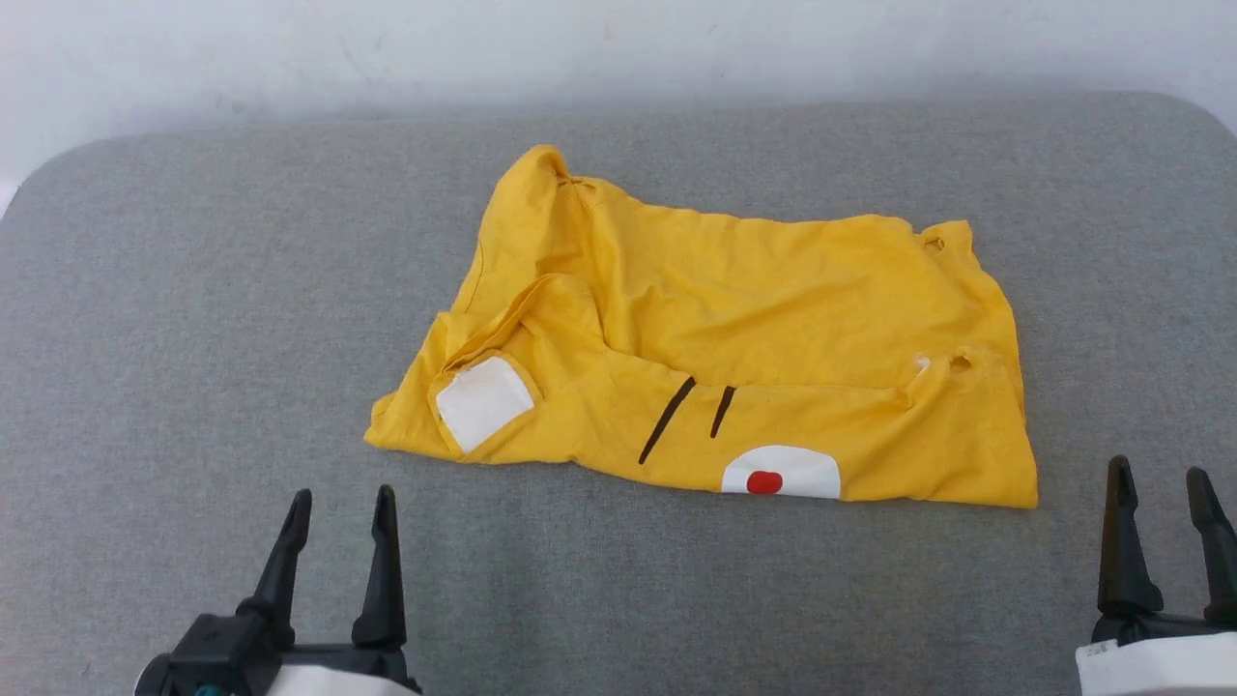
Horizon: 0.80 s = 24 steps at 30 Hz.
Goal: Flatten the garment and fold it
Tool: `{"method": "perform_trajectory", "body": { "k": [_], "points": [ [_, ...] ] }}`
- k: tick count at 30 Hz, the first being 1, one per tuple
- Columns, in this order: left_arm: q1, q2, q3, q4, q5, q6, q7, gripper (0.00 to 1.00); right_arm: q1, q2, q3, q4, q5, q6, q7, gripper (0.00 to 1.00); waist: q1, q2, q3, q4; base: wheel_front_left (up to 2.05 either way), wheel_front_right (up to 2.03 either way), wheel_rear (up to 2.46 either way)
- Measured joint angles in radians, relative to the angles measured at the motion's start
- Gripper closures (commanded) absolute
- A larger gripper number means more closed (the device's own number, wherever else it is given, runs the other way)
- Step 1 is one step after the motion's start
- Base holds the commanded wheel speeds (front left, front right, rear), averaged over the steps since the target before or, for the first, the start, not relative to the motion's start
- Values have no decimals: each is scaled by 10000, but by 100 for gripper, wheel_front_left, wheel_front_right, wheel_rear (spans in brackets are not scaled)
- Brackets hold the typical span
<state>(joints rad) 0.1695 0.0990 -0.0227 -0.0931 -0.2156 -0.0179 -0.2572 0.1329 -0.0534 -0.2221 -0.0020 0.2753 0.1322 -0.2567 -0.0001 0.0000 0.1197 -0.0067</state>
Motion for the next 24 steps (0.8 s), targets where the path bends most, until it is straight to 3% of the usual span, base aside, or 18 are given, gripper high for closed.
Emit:
{"method": "perform_trajectory", "body": {
  "k": [5,13,19,24],
  "points": [
    [-825,155,-159,600,4,-313,313,0,-17,2,36,-105,-15,0,-4,0,1,0,137,87,0,0,0],
    [-2984,1081,-529,1574,-209,-706,3242,0,-228,4,265,-98,-29,0,-4,0,1,0,632,184,0,0,0],
    [-4095,1409,-491,2337,-890,-842,5455,0,-505,4,387,-35,-31,0,-4,0,2,0,1107,161,0,0,0],
    [-4616,1534,-299,2723,-1156,-694,6343,0,-631,6,428,67,-31,0,-4,0,3,0,1432,38,0,0,0]
  ]
}}
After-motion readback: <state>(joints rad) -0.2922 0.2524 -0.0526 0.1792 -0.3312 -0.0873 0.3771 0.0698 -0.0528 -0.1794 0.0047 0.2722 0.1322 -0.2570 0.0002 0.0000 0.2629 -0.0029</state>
